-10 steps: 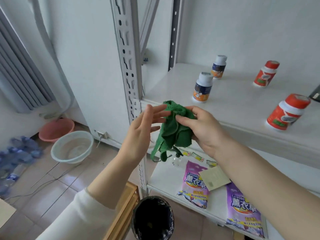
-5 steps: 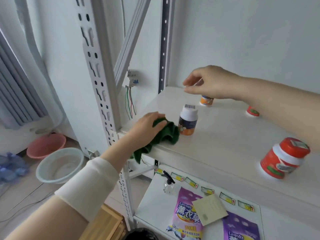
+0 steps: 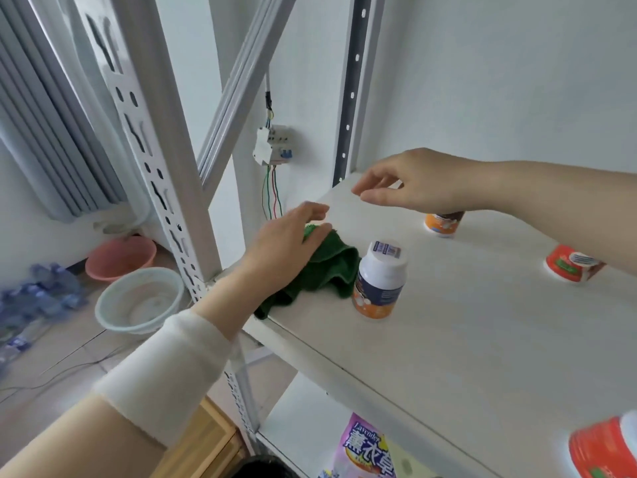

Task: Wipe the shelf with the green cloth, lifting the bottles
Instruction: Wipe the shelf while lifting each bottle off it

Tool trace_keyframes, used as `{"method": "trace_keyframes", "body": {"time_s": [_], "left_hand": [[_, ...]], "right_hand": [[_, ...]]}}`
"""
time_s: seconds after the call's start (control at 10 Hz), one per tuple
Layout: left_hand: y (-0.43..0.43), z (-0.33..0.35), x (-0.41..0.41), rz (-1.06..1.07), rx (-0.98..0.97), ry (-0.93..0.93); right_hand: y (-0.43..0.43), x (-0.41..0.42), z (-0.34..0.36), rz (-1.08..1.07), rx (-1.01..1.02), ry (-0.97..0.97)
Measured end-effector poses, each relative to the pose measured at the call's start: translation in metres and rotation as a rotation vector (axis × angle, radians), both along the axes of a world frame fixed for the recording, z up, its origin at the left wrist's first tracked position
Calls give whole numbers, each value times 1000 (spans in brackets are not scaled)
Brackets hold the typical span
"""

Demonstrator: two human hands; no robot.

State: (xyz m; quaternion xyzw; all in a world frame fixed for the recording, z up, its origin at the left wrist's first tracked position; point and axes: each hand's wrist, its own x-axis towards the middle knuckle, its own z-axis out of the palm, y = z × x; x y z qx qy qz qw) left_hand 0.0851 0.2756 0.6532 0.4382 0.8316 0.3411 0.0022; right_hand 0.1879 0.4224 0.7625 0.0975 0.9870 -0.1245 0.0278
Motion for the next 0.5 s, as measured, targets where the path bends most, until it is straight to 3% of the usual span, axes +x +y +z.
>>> {"method": "trace_keyframes", "body": {"time_s": [0.1, 0.2, 0.3, 0.4, 0.5], "left_hand": [[-20, 20, 24, -17, 345, -144], [-26, 28, 49, -265, 251, 22], [-12, 23, 56, -370, 165, 108], [-1, 13, 56, -356, 209, 137], [2, 6, 54, -356, 282, 125]], "right_hand": [[7, -2, -11, 29, -16, 20], [6, -7, -22, 91, -83, -13], [7, -23, -34, 185, -91, -142], [8, -44, -45, 273, -212, -235], [13, -54, -55, 527, -64, -169]]}}
